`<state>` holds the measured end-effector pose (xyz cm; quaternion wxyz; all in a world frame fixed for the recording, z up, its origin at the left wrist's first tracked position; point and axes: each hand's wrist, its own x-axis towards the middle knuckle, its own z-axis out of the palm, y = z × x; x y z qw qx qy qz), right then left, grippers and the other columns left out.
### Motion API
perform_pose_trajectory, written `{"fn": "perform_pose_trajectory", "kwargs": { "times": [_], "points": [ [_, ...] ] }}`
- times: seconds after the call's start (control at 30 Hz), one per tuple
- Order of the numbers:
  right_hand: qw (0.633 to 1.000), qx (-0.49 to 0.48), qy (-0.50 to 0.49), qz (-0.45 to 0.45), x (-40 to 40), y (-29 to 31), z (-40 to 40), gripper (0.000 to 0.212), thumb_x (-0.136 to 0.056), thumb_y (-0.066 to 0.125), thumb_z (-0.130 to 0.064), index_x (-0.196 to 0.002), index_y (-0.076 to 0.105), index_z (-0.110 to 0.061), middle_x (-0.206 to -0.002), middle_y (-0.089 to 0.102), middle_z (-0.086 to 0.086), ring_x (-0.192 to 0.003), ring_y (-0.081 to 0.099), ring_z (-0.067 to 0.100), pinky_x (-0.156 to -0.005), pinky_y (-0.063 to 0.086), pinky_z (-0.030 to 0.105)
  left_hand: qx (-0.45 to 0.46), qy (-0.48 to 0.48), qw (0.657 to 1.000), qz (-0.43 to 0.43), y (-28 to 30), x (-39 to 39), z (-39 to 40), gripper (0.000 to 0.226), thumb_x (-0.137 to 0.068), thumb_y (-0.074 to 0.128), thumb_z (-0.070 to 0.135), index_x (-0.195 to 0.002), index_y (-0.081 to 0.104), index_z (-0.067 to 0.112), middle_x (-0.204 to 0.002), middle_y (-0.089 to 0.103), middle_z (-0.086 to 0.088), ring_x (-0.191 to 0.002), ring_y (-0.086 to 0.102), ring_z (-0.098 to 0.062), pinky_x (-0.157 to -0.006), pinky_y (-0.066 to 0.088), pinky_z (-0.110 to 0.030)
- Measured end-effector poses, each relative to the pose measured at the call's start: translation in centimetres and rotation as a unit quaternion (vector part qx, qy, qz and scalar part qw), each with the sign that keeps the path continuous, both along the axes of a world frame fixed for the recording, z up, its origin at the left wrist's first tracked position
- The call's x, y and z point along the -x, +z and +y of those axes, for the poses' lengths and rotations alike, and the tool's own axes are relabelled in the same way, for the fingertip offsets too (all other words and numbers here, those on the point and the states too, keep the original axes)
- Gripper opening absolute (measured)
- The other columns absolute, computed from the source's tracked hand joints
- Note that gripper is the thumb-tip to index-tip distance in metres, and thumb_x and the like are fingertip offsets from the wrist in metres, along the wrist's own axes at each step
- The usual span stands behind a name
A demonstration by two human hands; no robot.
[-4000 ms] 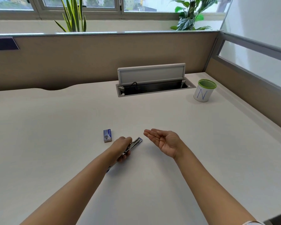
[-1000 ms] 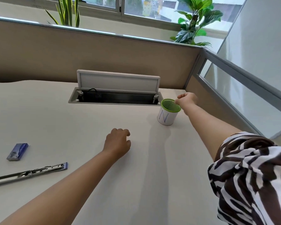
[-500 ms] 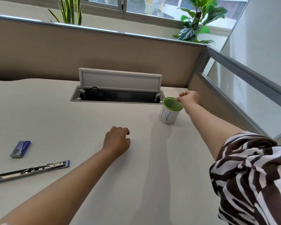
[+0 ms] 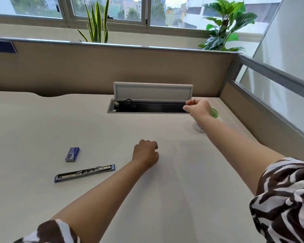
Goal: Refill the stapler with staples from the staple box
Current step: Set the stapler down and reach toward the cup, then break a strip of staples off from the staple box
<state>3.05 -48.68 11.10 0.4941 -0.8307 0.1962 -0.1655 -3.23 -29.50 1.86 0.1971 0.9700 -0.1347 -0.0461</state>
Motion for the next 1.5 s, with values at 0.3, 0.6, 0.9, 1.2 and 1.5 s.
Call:
{"fn": "perform_pose_trajectory", "kwargs": {
  "times": [0.3, 0.6, 0.9, 1.2, 1.5],
  "points": [
    [0.995, -0.035, 0.090, 0.027, 4.0, -2.7, 13.0, 0.019, -0.076, 0.071, -0.010, -0.068, 0.059, -0.023, -0.080, 0.066, 0.001, -0.075, 0.061, 0.017, -0.069, 0.049, 0.030, 0.002, 0.013, 1.000, -0.006, -0.4, 1.5, 10.3, 0.034, -0.090, 0.045, 0.020, -0.121, 0.058, 0.016, -0.122, 0.062, -0.005, -0.121, 0.045, -0.025, -0.095, 0.037, -0.035],
    [0.989, -0.064, 0.118, 0.059, 6.4, -5.1, 25.4, 0.015, -0.075, 0.069, -0.006, -0.074, 0.062, -0.020, -0.074, 0.064, -0.002, -0.071, 0.060, 0.016, -0.061, 0.046, 0.022, 0.038, 0.057, 0.997, -0.019, -1.4, 1.2, 22.5, 0.034, -0.088, 0.048, 0.017, -0.120, 0.060, 0.015, -0.116, 0.064, -0.005, -0.118, 0.050, -0.023, -0.093, 0.041, -0.032],
    [0.988, -0.092, 0.091, 0.081, 9.8, -7.7, 31.2, 0.012, -0.076, 0.068, -0.006, -0.077, 0.063, -0.018, -0.070, 0.062, -0.005, -0.064, 0.058, 0.012, -0.060, 0.044, 0.022, 0.051, 0.080, 0.995, 0.016, -1.6, -1.1, 28.5, 0.048, -0.090, 0.049, 0.017, -0.137, 0.042, 0.012, -0.139, 0.044, -0.012, -0.127, 0.041, -0.031, -0.099, 0.040, -0.039],
    [0.975, -0.200, 0.065, 0.072, 11.5, -8.8, 34.6, 0.009, -0.080, 0.064, -0.004, -0.085, 0.064, -0.011, -0.072, 0.062, -0.002, -0.063, 0.058, 0.012, -0.062, 0.046, 0.021, -0.028, 0.029, 0.996, 0.084, -1.4, -3.1, 27.8, 0.051, -0.080, 0.059, 0.022, -0.127, 0.044, 0.008, -0.130, 0.046, -0.014, -0.123, 0.040, -0.030, -0.090, 0.043, -0.037],
    [0.979, -0.129, 0.108, 0.118, 11.1, -9.0, 33.7, 0.039, -0.077, 0.068, -0.008, -0.113, 0.056, -0.018, -0.115, 0.058, 0.002, -0.087, 0.060, 0.017, -0.077, 0.051, 0.028, 0.235, 0.129, 0.944, 0.191, 0.6, -3.7, 26.7, 0.050, -0.059, 0.085, 0.032, -0.092, 0.057, 0.005, -0.080, 0.063, -0.007, -0.071, 0.058, -0.022, -0.064, 0.050, -0.034]
  ]
}}
